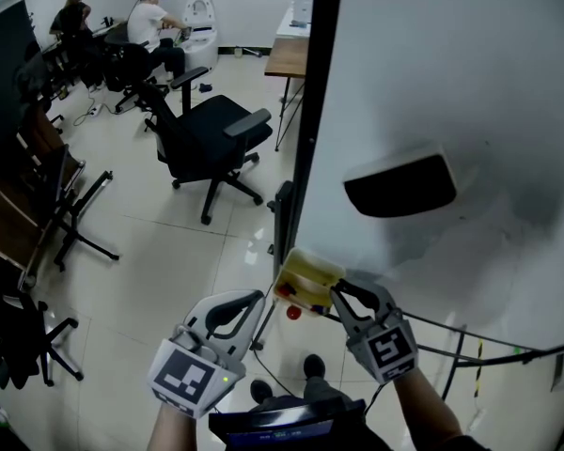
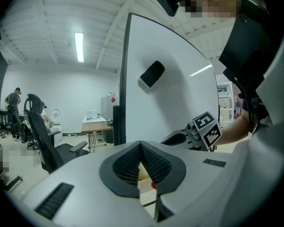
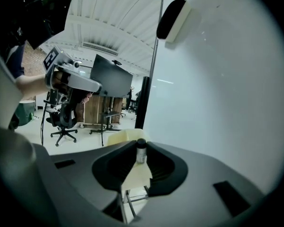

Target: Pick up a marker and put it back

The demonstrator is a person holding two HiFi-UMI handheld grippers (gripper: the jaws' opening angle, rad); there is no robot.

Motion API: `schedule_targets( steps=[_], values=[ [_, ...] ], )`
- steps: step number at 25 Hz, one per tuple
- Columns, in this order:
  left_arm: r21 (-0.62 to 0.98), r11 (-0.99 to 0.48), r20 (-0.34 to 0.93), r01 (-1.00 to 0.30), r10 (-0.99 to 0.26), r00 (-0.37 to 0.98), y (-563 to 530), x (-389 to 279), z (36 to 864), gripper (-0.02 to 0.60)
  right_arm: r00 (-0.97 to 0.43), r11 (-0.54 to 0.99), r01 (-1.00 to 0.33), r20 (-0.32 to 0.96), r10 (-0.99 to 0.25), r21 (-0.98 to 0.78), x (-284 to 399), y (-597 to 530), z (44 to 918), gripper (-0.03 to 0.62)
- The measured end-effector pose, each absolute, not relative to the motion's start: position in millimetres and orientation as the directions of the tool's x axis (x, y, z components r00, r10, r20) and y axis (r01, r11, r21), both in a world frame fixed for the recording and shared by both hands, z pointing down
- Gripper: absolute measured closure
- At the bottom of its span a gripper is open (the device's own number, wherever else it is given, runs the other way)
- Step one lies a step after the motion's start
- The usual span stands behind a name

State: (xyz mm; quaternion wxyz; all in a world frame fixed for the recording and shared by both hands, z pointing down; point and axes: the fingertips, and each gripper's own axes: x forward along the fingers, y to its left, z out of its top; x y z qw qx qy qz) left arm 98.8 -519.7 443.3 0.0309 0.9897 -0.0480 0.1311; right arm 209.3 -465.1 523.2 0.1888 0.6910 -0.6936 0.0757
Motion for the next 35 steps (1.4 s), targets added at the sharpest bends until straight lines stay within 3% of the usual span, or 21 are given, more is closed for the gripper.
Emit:
schedule_targets(
  steps=[11,25,32,34,35],
  values=[
    [0.027,-0.994,0.258,-0.105,-0.095,0.961,-520.9,100.4,433.0,0.583,0.033,0.012,-0.988,0.282,-0.959,0.154,207.5,-451.5,490.3,0.471],
    [-0.095,-0.985,0.134,-0.143,-0.155,0.979,-532.3,81.2,344.7,0.583,-0.152,0.155,-0.968,0.029,-0.988,0.196,157.8,-487.4,346.1,0.472],
    [-0.16,-0.963,0.069,-0.219,-0.232,0.97,-542.9,42.0,303.5,0.583,-0.302,0.279,-0.944,-0.121,-0.946,0.173,123.9,-499.0,271.9,0.503],
    [-0.16,-0.958,0.061,-0.236,-0.248,0.967,-541.4,29.1,300.7,0.583,-0.345,0.322,-0.93,-0.122,-0.931,0.179,110.3,-498.2,269.5,0.58],
    [-0.154,-0.957,0.06,-0.244,-0.256,0.965,-539.8,22.1,301.1,0.583,-0.356,0.332,-0.924,-0.112,-0.928,0.187,103.5,-497.5,271.7,0.588]
  ],
)
